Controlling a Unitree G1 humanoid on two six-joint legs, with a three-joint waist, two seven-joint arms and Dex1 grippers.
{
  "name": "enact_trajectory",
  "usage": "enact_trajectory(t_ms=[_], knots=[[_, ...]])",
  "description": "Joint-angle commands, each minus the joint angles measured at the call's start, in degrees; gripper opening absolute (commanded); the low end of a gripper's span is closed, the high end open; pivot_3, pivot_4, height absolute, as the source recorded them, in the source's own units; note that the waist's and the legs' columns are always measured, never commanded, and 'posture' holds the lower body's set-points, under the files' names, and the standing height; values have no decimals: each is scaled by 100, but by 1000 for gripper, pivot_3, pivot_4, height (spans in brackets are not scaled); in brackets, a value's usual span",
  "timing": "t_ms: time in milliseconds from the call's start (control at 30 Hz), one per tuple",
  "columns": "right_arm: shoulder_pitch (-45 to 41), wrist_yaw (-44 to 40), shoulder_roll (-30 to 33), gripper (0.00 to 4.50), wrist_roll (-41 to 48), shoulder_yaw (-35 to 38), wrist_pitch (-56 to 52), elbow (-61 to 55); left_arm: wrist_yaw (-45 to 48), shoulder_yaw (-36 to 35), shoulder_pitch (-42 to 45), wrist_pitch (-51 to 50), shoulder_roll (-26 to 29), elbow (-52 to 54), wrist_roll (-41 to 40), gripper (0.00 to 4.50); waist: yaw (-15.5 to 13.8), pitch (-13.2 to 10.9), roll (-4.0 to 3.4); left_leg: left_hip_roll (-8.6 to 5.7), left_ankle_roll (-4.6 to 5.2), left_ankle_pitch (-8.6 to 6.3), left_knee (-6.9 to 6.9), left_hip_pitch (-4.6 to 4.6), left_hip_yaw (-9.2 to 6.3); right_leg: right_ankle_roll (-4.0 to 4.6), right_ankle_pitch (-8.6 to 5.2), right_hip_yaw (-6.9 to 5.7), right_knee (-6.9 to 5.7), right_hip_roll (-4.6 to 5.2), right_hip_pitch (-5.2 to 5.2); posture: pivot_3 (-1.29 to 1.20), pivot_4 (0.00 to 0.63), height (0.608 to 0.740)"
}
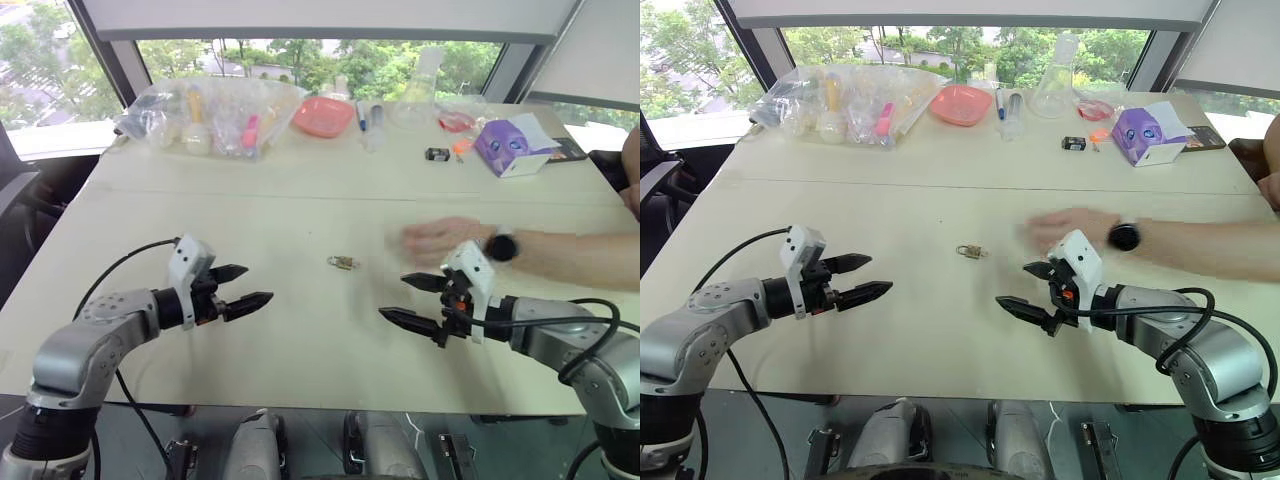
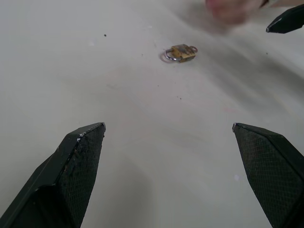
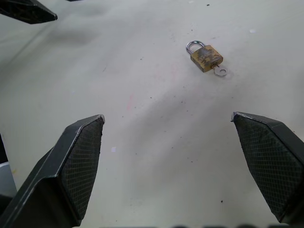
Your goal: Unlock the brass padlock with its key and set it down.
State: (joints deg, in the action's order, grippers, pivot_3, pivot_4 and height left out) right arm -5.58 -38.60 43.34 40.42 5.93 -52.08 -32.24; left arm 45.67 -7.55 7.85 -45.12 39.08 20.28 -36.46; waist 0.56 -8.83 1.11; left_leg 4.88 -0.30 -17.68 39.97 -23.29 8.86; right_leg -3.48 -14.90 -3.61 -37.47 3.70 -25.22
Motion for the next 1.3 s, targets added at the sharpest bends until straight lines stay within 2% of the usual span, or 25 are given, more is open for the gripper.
enact_trajectory(t_ms=[33, 1000, 1300], knots=[[-30, -2, 15, 4441, -43, 22, 114, -89, 95, -10, 128, 174, 31, 6, -6, 4500, 0, 0, 0, 0, 0, 0, 0, 0, 0, 0, 0, 0, 0, 0, 0, 0, 150, 740], [-159, 65, -103, 4441, -194, -92, 130, -29, -34, -49, 389, 138, -4, -55, -33, 4500, -2, 0, 0, 0, -1, 1, 1, 0, 1, 0, 0, 0, 0, 0, 0, 0, 150, 740], [-271, 134, -158, 4441, -232, -92, 134, -11, 333, 159, 980, 218, 251, -310, 122, 4500, -4, 0, 0, -1, -2, 1, 1, 0, 4, 0, 0, 0, 0, -1, 0, 0, 150, 740]])
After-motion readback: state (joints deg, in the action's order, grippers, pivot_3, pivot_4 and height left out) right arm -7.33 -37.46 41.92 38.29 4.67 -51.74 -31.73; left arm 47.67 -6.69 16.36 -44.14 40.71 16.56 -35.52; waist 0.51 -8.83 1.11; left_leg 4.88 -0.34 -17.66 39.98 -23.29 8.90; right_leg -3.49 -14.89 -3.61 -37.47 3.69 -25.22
